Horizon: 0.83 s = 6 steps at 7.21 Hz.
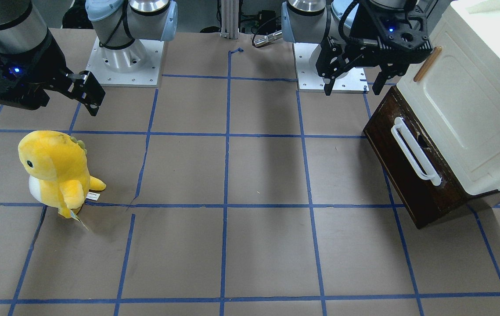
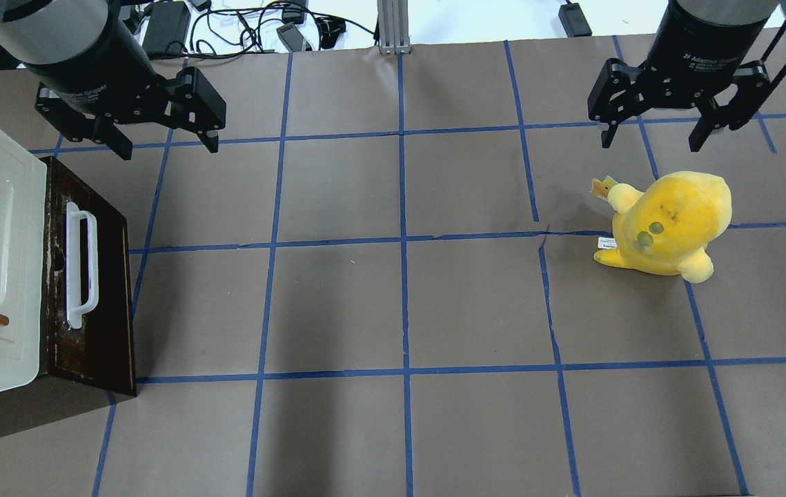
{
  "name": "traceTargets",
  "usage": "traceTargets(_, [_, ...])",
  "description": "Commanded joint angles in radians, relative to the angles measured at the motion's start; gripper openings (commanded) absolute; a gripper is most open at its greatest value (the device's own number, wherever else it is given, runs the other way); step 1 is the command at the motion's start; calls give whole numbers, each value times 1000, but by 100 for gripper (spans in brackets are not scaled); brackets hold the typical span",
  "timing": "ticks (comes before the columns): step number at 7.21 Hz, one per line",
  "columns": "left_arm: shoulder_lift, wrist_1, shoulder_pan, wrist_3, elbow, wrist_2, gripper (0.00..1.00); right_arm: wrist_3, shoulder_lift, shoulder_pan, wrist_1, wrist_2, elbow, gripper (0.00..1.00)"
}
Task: Pull drawer sideways
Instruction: 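Move the left gripper toward the white handle of the wooden drawer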
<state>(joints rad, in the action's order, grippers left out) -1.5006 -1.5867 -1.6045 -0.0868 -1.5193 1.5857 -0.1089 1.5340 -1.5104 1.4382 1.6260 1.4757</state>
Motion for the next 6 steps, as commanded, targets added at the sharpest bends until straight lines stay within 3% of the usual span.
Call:
traceTargets(1, [-1,1,0,-1,-1,0,100,0,0,-1,-1,0,0,100])
traceTargets(6, [-61,5,-24,-19,-16,6,100,0,0,1,1,0,0,100])
